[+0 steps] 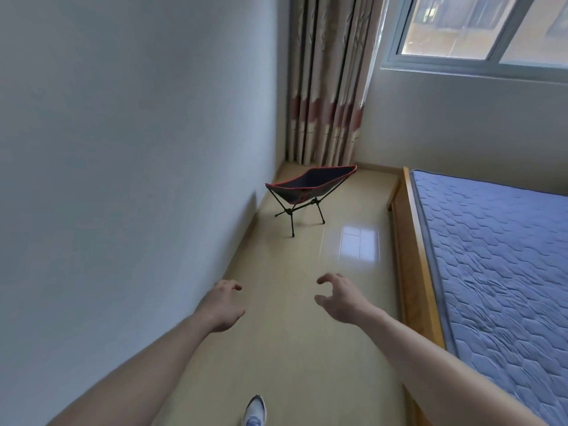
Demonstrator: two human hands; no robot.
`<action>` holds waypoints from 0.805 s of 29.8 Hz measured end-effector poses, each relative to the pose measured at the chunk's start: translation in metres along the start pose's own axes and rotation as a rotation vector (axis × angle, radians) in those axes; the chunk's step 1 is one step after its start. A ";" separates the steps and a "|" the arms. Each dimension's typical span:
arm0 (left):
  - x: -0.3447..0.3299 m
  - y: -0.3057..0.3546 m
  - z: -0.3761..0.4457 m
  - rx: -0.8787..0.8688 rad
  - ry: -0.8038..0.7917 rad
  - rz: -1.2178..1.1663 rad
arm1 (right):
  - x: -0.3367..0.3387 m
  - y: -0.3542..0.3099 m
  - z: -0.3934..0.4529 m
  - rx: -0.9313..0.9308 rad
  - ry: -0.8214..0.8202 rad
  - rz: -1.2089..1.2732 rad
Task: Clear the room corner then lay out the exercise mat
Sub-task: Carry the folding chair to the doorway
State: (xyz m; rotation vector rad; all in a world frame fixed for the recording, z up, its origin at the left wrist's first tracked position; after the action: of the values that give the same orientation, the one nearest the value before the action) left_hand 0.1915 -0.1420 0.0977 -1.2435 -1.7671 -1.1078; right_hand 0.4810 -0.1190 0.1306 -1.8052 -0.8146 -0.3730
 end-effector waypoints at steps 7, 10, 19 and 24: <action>0.059 0.000 0.136 -0.058 -0.016 0.038 | 0.029 -0.032 0.119 -0.043 0.059 0.053; 0.085 0.015 0.191 -0.087 -0.032 0.057 | 0.055 -0.042 0.158 -0.063 0.111 0.080; 0.122 0.094 0.333 -0.190 -0.054 0.071 | 0.142 -0.031 0.277 -0.119 0.195 0.089; 0.139 0.124 0.418 -0.150 -0.053 0.082 | 0.181 -0.021 0.366 -0.103 0.173 0.085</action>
State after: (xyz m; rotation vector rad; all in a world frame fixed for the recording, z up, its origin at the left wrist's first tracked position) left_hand 0.2414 0.3129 0.0887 -1.4338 -1.6811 -1.1872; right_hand 0.5491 0.2833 0.1150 -1.8668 -0.6058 -0.5160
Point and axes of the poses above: each hand's wrist, its own z-axis towards the middle knuckle, its own x-axis out of the back of the hand, y = z × x, the point moved 9 cm from there along z, towards the middle knuckle, and after that the axes turned 14 degrees about z, right-handed, at the moved point
